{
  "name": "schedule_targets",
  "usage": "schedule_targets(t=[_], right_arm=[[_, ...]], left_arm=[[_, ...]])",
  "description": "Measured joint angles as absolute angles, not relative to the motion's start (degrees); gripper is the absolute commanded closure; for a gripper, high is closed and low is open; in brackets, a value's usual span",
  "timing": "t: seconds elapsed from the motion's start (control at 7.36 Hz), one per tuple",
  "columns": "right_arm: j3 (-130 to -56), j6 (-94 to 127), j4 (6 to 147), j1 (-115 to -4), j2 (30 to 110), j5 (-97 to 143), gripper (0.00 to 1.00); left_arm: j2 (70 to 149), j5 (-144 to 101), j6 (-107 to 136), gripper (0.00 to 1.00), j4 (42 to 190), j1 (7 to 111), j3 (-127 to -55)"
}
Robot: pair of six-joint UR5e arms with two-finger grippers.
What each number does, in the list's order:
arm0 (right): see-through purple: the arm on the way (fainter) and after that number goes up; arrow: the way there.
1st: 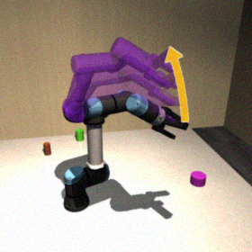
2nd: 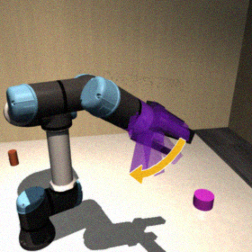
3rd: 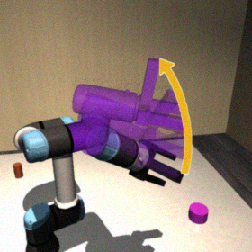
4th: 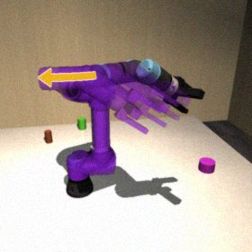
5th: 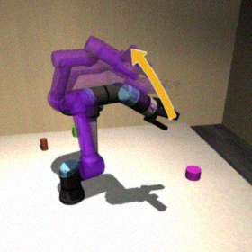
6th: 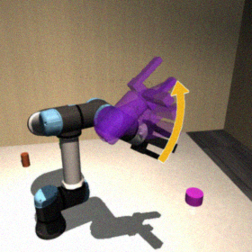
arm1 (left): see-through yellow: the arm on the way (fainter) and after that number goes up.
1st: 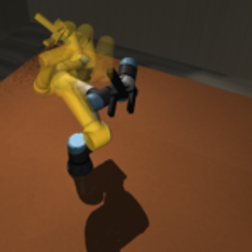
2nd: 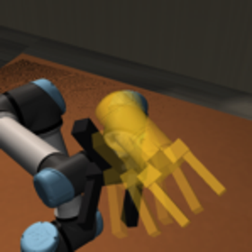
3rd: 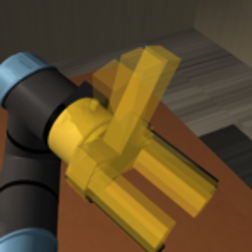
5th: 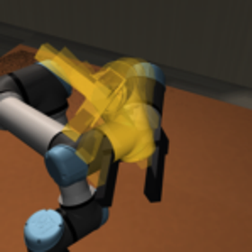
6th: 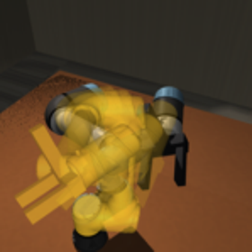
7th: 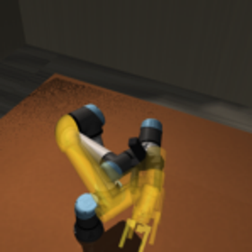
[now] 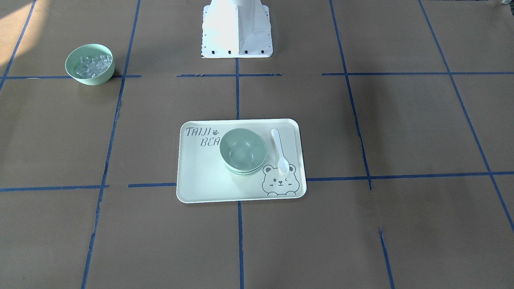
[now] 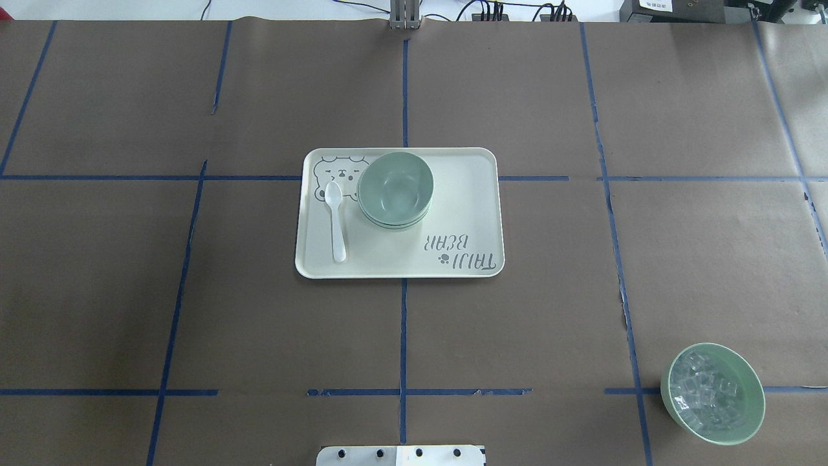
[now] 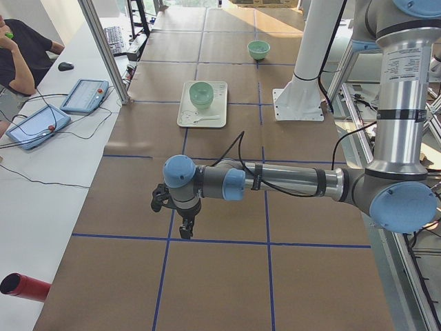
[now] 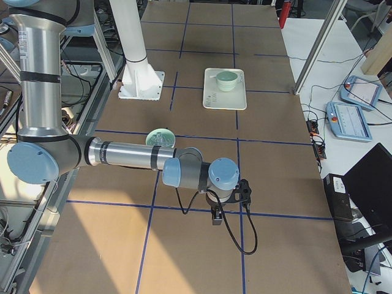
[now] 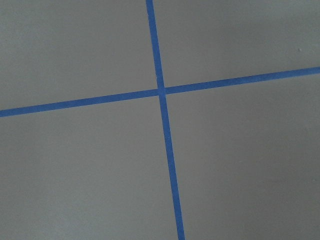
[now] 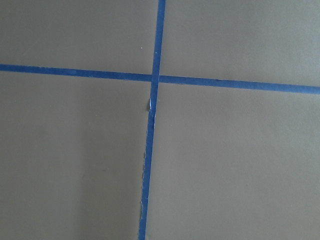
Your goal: Stack green bowls together
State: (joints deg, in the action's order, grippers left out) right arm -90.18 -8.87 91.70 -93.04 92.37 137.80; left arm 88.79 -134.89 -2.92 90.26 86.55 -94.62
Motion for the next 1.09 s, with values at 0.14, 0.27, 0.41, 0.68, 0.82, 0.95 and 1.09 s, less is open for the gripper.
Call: schedule_targets(t=[0.14,0.27,0.41,0.68,0.82,0.95,1.09], right_arm=[[-90.31,-8.74,91.73,-93.04,92.37,137.93,0.00],[-90.38,-8.67,91.75,-93.02,92.36,138.01,0.00],[-90.40,-8.63,91.75,-93.01,92.33,138.05,0.00],[-90.49,-8.62,91.76,-93.02,92.24,138.13,0.00],[-90.55,-8.55,91.76,-93.03,92.22,138.17,0.00],[-90.61,-8.42,91.76,-93.05,92.20,138.24,0.00],[-90.69,-8.33,91.76,-93.06,92.20,138.30,0.00]], left_arm=[[88.75,-134.86,-2.91,0.00,90.26,86.57,-94.64],[88.67,-134.81,-2.90,0.00,90.26,86.86,-94.65],[88.56,-134.77,-2.90,0.00,90.26,87.56,-94.65],[88.39,-134.72,-2.90,0.00,90.26,88.56,-94.66],[88.36,-134.68,-2.90,0.00,90.26,88.70,-94.66],[88.34,-134.68,-2.88,0.00,90.24,88.73,-94.64],[88.34,-134.69,-2.84,0.00,90.23,88.74,-94.61]])
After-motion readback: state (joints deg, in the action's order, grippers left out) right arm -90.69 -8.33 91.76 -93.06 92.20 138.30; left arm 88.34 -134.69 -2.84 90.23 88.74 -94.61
